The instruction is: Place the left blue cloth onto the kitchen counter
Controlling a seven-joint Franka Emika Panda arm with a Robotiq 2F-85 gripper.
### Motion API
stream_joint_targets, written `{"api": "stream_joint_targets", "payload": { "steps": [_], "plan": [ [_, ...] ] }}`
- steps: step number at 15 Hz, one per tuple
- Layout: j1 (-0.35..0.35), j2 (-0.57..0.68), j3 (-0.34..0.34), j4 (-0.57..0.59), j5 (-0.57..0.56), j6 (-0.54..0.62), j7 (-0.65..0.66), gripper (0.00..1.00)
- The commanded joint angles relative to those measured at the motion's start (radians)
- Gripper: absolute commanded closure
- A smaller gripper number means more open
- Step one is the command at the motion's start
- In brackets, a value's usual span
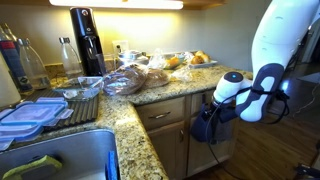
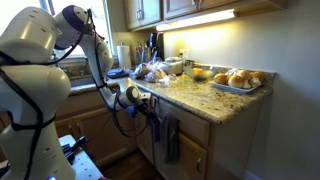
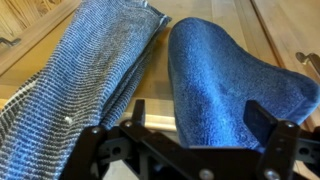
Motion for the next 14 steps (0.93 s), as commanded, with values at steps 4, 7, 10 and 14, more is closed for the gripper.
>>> {"api": "stream_joint_targets", "payload": {
  "steps": [4, 7, 10, 14],
  "plan": [
    [0.02, 0.033, 0.055, -0.002, 0.333, 0.06, -0.26, 0.0],
    [0.018, 0.037, 0.072, 0.006, 0.432, 0.073, -0.346, 0.08],
    [0.012, 0.035, 0.081, 0.013, 0.496, 0.081, -0.414, 0.39],
    [0.001, 0.017, 0.093, 0.01, 0.534, 0.106, -0.465, 0.64]
  ]
}}
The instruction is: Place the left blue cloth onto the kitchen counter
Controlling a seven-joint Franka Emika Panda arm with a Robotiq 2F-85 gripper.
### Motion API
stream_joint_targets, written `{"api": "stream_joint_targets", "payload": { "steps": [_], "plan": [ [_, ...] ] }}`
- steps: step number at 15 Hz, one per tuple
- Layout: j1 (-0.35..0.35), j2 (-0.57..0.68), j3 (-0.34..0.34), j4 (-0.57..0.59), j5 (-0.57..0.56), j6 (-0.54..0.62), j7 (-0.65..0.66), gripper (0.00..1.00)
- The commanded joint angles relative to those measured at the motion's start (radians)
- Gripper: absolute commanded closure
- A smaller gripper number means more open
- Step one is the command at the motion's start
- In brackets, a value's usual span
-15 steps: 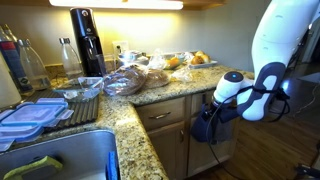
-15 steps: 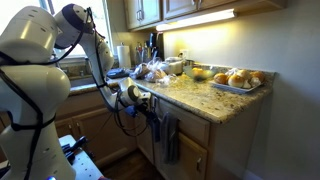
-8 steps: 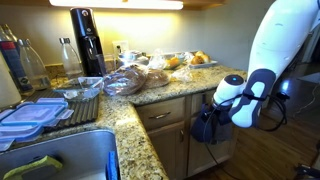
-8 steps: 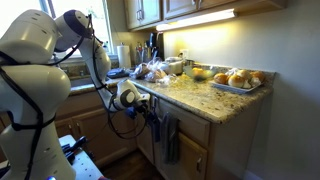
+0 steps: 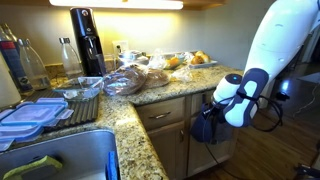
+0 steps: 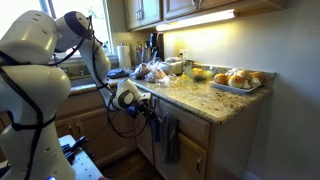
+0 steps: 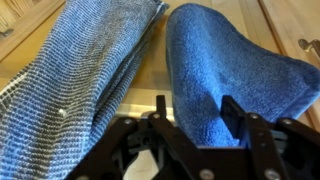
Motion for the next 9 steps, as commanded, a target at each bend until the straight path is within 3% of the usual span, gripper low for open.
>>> {"api": "stream_joint_targets", "payload": {
  "steps": [1, 4, 8, 9],
  "plan": [
    [-0.012, -0.019, 0.019, -0.015, 0.044, 0.064, -0.063, 0.72],
    [-0.061, -0.052, 0.075, -0.019, 0.044, 0.118, -0.095, 0.9],
    [-0.114, -0.126, 0.147, -0.028, 0.025, 0.111, -0.157, 0.95],
    [-0.139, -0.156, 0.173, -0.038, 0.011, 0.11, -0.173, 0.91]
  ]
}}
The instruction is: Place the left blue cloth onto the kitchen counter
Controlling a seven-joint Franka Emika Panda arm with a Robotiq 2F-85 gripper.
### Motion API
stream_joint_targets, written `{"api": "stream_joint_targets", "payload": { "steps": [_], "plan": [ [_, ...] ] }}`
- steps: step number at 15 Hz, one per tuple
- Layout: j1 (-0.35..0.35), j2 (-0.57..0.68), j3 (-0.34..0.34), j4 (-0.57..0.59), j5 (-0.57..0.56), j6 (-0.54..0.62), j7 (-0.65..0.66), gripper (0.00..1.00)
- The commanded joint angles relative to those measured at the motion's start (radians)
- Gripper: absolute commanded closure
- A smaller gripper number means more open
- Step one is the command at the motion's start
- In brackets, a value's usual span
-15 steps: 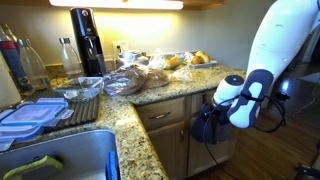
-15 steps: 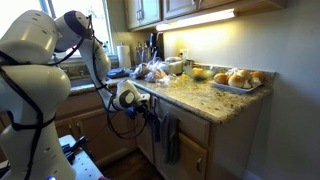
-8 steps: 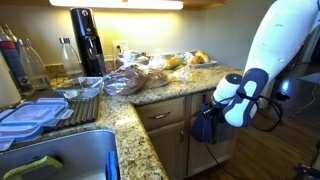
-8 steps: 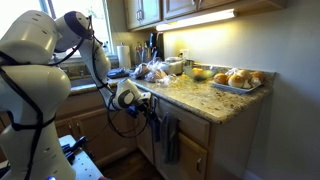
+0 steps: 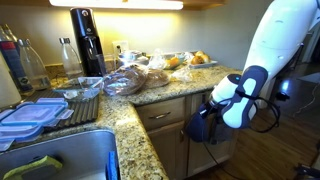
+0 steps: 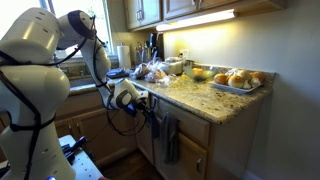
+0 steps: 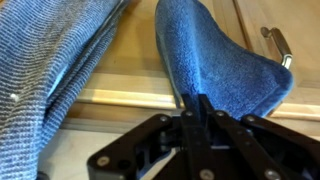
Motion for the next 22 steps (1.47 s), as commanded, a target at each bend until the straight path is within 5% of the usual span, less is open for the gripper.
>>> {"api": "stream_joint_targets", "payload": {
  "steps": [1, 4, 12, 17, 22],
  "plan": [
    [-0.085, -0.144, 0.088, -0.067, -0.018, 0.0, -0.103, 0.92],
    [-0.125, -0.208, 0.128, -0.099, -0.017, -0.034, -0.153, 0.92],
    [-0.1, -0.357, 0.093, -0.199, -0.027, -0.174, -0.216, 0.92],
    [-0.021, -0.44, 0.004, -0.246, -0.02, -0.257, -0.255, 0.92],
    [0.132, -0.483, -0.164, -0.276, -0.027, -0.296, -0.263, 0.92]
  ]
}}
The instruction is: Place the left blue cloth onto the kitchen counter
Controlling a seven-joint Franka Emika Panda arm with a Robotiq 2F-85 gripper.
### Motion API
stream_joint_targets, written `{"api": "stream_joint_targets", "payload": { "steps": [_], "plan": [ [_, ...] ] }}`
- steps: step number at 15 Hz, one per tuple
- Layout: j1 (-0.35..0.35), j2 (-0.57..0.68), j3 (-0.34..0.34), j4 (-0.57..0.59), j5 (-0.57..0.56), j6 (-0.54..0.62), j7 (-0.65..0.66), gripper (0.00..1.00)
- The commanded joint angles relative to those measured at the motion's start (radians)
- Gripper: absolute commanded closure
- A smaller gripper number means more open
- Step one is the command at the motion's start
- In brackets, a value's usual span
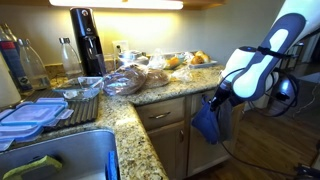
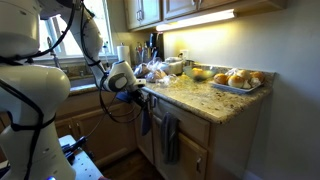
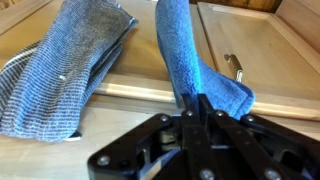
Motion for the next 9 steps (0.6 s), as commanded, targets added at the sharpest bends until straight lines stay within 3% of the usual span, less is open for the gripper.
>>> {"api": "stream_joint_targets", "payload": {
  "steps": [1, 5, 9],
  "plan": [
    [0.129, -0.096, -0.143, -0.066, -0.025, -0.061, -0.023, 0.92],
    [0.249, -0.135, -0.27, -0.071, -0.052, -0.132, -0.03, 0.92],
    [0.422, -0.152, -0.467, -0.056, -0.122, -0.219, -0.007, 0.92]
  ]
}}
